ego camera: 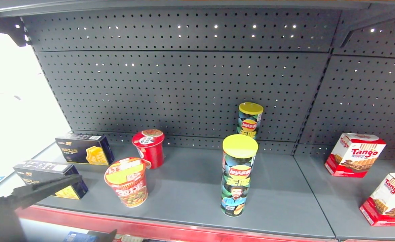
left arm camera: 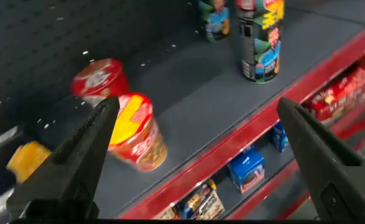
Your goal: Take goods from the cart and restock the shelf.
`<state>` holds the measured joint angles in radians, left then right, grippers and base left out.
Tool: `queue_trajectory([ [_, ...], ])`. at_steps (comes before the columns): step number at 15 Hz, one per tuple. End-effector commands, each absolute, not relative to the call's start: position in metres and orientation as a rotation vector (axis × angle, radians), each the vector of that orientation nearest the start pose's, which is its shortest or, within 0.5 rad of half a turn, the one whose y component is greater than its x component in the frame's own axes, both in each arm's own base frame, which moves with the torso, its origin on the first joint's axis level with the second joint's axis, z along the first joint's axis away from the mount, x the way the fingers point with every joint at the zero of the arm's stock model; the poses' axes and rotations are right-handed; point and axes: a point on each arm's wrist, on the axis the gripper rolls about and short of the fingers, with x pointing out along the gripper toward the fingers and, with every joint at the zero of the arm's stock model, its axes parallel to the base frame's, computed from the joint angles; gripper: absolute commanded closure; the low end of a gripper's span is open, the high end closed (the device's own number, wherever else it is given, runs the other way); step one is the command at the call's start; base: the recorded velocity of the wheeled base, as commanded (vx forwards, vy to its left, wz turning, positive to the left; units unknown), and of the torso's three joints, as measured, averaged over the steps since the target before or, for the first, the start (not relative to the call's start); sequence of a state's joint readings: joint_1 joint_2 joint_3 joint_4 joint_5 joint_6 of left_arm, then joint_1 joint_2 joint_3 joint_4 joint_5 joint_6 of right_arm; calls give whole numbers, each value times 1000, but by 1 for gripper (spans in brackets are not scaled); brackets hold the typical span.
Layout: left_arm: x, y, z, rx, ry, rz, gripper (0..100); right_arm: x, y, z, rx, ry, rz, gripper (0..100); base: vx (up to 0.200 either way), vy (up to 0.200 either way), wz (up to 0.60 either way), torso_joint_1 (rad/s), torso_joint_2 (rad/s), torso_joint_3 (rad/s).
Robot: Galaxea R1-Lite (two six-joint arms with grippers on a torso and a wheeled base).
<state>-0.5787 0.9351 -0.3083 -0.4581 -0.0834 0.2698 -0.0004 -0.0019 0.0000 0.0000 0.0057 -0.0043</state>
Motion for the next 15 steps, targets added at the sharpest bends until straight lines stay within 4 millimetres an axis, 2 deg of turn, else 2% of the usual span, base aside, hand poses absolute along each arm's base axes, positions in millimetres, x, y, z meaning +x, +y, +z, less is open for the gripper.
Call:
queue_trajectory([
  [1,143,-104,159,399,205,-749,0,-23,0,75,-5,0,6,0,0,0,0,0,0,0],
  [4,178,-128,161,397,232,-748,0,-23,0,75,-5,0,6,0,0,0,0,0,0,0],
  [7,203,-141,168,369,221,-729,0,-23,0,75,-5,0,6,0,0,0,0,0,0,0],
  [11,226,-147,148,389,303,-714,0,-23,0,75,-5,0,6,0,0,0,0,0,0,0],
  [13,244,-159,146,387,304,-710,0,-23,0,75,-5,0,5,0,0,0,0,0,0,0],
  [15,255,-166,148,385,291,-713,0,-23,0,75,-5,0,6,0,0,0,0,0,0,0],
])
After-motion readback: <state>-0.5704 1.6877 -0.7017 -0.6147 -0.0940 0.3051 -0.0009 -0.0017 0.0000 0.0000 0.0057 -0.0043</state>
